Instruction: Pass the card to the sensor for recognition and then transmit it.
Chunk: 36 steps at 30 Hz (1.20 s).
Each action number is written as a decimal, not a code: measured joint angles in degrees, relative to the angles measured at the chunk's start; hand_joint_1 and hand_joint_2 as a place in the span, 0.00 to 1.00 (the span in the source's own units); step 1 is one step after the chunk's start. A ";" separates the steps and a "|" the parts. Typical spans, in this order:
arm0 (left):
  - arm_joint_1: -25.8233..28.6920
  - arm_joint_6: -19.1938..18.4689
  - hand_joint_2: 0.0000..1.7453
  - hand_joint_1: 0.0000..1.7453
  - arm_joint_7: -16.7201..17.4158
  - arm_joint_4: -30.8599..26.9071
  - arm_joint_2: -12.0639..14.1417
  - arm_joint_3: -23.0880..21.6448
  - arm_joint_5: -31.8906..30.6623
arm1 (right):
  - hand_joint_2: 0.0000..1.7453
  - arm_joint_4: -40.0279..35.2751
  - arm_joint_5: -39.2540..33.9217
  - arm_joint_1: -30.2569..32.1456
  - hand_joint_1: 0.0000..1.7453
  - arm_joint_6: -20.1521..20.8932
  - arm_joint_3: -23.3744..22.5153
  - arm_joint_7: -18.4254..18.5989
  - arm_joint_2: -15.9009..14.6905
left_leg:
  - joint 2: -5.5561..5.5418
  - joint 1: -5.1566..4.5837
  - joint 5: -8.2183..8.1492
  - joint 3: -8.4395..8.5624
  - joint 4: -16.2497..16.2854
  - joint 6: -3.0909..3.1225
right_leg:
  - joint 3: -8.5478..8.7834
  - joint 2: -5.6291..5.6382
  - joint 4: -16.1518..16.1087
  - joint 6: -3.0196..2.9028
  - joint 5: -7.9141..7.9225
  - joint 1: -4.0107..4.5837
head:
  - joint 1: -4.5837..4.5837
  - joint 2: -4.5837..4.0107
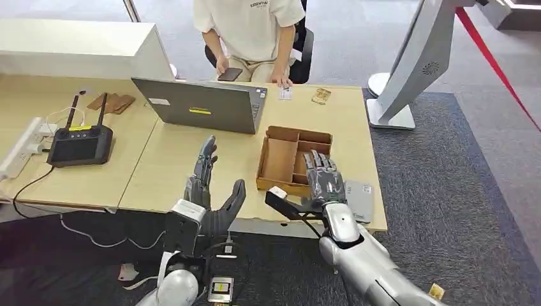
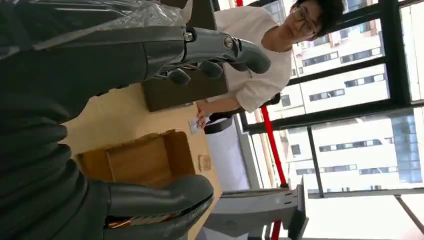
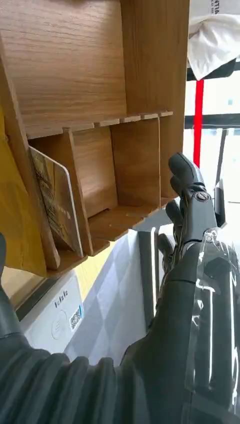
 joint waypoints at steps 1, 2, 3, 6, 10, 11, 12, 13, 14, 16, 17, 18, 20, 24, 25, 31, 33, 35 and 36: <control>-0.03 0.00 1.00 0.00 -0.04 0.04 0.00 0.00 0.02 | 1.00 0.07 0.09 -0.06 0.00 0.02 0.00 0.00 0.02 | 0.00 0.00 0.00 0.00 0.00 0.00 | 0.00 0.00 0.00 0.00 0.00 0.00 | 0.00 0.00; -0.09 0.00 1.00 0.00 -0.07 0.07 0.00 -0.04 0.15 | 1.00 0.15 0.13 -0.13 0.00 0.02 0.00 0.00 0.04 | 0.00 0.00 0.00 0.00 0.00 0.00 | 0.00 0.00 0.00 0.00 0.00 0.00 | 0.00 0.00; -0.17 0.00 1.00 0.00 -0.07 0.07 0.00 -0.07 0.22 | 1.00 0.31 0.13 -0.22 0.00 0.04 0.00 0.00 0.13 | 0.00 0.00 0.00 0.00 0.00 0.00 | 0.00 0.00 0.00 0.00 0.00 0.00 | 0.00 0.00; -0.54 0.00 1.00 0.00 -0.07 0.20 -0.02 -0.24 0.70 | 1.00 0.61 0.11 -0.36 0.90 0.04 -0.04 0.02 0.24 | 0.00 0.00 0.00 0.00 0.00 0.00 | 0.00 0.00 0.00 0.00 0.00 0.00 | 0.00 0.00; -0.96 0.00 1.00 0.00 -0.04 0.48 -0.02 -0.57 0.98 | 1.00 0.96 0.00 -0.38 0.90 0.07 -0.09 0.02 0.28 | 0.00 0.00 0.00 0.01 0.00 0.00 | 0.00 0.01 0.00 0.00 0.00 0.00 | 0.00 0.00; -1.04 0.00 1.00 0.00 -0.04 0.55 -0.02 -0.59 1.09 | 1.00 1.05 -0.07 -0.39 0.90 0.13 -0.09 0.02 0.28 | 0.00 0.00 0.00 0.01 0.00 0.00 | 0.00 0.01 0.00 0.00 0.00 0.00 | 0.00 0.00; -1.12 0.00 1.00 0.00 -0.04 0.57 -0.02 -0.61 1.14 | 1.00 1.14 -0.07 -0.38 0.90 0.13 -0.13 0.02 0.28 | 0.00 0.00 0.00 0.01 0.00 0.00 | 0.00 0.01 0.00 0.00 0.00 0.00 | 0.00 0.00; -1.18 0.00 1.00 0.00 -0.04 0.57 -0.02 -0.63 1.18 | 1.00 1.16 -0.07 -0.39 0.90 0.20 -0.13 0.02 0.28 | 0.00 0.00 0.00 0.01 0.00 0.00 | 0.00 0.01 0.00 0.00 0.00 0.00 | 0.00 0.00; -1.20 0.00 1.00 0.00 -0.04 0.59 -0.02 -0.66 1.18 | 1.00 1.20 -0.07 -0.39 0.90 0.22 -0.15 0.02 0.28 | 0.00 0.00 0.00 0.01 0.00 0.00 | 0.00 0.01 0.00 0.00 0.00 0.00 | 0.00 0.00; -1.25 0.00 1.00 0.00 -0.04 0.70 -0.02 -0.72 1.20 | 1.00 1.31 -0.07 -0.39 0.90 0.22 -0.33 0.02 0.31 | 0.00 0.00 0.00 0.01 0.00 0.00 | 0.00 0.01 0.00 0.00 0.00 0.00 | -0.02 0.00; -1.28 0.00 1.00 0.00 -0.04 0.74 -0.02 -0.79 1.20 | 1.00 1.38 -0.07 -0.39 1.00 0.24 -0.46 0.02 0.31 | 0.00 0.00 0.00 0.01 0.00 0.00 | 0.00 0.01 0.00 0.00 0.00 0.00 | 0.00 0.00; -1.31 0.00 1.00 0.00 -0.04 0.81 -0.02 -0.85 1.20 | 1.00 1.42 -0.07 -0.39 1.00 0.24 -0.52 0.02 0.28 | 0.00 0.00 0.00 0.01 0.00 0.00 | 0.00 0.01 0.00 0.00 0.00 0.00 | 0.00 0.00; -1.38 0.00 1.00 0.00 -0.04 0.92 -0.02 -1.01 1.22 | 1.00 1.44 -0.07 -0.39 1.00 0.24 -0.63 0.02 0.31 | 0.00 0.00 0.00 0.01 0.00 0.00 | 0.00 0.01 0.00 0.00 0.00 0.00 | 0.00 0.00; -1.47 0.00 1.00 0.00 -0.04 0.98 -0.02 -1.11 1.38 | 1.00 1.42 -0.24 -0.44 1.00 0.79 -0.98 0.02 0.31 | 0.00 0.00 0.00 0.01 0.00 0.00 | 0.00 0.01 0.00 0.00 0.00 0.00 | 0.00 0.00; -1.51 0.00 1.00 0.00 -0.07 0.98 -0.02 -1.16 1.38 | 1.00 1.44 -0.24 -0.44 1.00 0.98 -1.03 0.02 0.31 | 0.00 0.00 0.00 0.01 0.00 0.00 | 0.00 0.01 0.00 0.00 0.00 0.00 | 0.00 0.00; -1.68 0.00 1.00 0.00 -0.04 1.01 -0.02 -1.44 1.53 | 1.00 1.42 -0.77 -0.45 1.00 1.64 -1.40 -0.33 0.28 | 0.01 0.00 0.00 0.02 0.00 0.00 | 0.00 0.01 0.00 0.00 0.00 0.00 | 0.00 0.00; -1.73 0.00 1.00 0.00 0.11 1.01 -0.02 -1.46 1.51 | 1.00 1.42 -0.92 -0.45 1.00 1.68 -1.42 -0.50 0.26 | 0.01 0.00 0.00 0.02 0.00 0.00 | 0.00 0.01 0.00 0.00 0.00 0.00 | 0.00 0.00; -1.74 0.00 1.00 0.00 0.35 1.01 -0.02 -1.46 1.42 | 1.00 1.42 -1.09 -0.44 1.00 1.64 -1.46 -0.70 0.24 | 0.01 0.00 0.00 0.02 0.00 0.00 | 0.00 0.01 0.00 0.00 0.00 0.00 | 0.00 0.00; -1.74 0.00 1.00 0.00 0.39 1.01 -0.02 -1.46 1.31 | 1.00 1.42 -1.09 -0.44 1.00 1.55 -1.48 -0.81 0.22 | 0.01 0.00 0.00 0.02 0.00 0.00 | 0.01 0.01 0.00 0.00 0.00 0.00 | 0.00 0.00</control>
